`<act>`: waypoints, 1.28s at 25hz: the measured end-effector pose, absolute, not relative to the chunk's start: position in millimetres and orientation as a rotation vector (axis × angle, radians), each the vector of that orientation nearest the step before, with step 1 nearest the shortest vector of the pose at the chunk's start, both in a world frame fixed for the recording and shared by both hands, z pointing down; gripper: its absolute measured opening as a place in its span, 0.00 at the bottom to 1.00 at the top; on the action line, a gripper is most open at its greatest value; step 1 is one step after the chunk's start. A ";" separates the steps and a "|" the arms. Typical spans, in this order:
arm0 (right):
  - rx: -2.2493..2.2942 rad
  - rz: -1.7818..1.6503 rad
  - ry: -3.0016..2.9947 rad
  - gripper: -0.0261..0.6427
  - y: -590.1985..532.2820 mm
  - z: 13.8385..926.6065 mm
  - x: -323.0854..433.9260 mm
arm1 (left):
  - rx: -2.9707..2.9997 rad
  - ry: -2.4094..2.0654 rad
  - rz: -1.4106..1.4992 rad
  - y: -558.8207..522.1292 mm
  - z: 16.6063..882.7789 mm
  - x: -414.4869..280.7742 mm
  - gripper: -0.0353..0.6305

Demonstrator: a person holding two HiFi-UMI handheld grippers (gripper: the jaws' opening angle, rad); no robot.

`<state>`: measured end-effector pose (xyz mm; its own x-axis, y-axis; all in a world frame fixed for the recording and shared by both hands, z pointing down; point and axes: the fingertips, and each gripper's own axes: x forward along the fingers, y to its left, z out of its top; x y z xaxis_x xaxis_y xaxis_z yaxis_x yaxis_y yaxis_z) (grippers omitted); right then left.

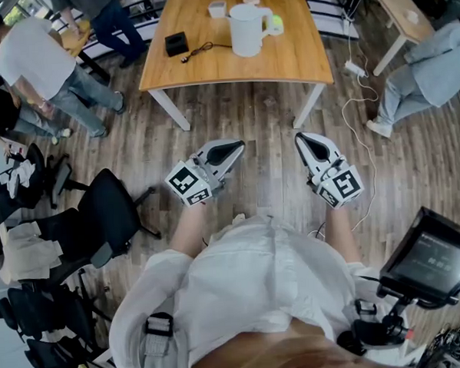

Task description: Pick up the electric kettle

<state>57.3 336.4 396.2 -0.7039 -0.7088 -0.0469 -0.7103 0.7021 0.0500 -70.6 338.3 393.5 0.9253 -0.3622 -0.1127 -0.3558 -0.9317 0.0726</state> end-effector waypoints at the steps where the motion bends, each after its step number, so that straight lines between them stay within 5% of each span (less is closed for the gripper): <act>1: -1.192 0.100 2.875 0.06 336.1 395.9 57.3 | 3.032 -0.566 -0.193 337.8 393.7 -70.3 0.07; 32: -1.062 0.088 2.907 0.06 315.6 403.9 108.1 | 3.035 -0.629 -0.155 325.2 399.1 -10.7 0.07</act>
<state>108.1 315.6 403.9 -0.7637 -0.6425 -0.0624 -0.6451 0.7631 0.0377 -10.7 325.2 399.1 0.9128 -0.3983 -0.0901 -0.3945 -0.9171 0.0577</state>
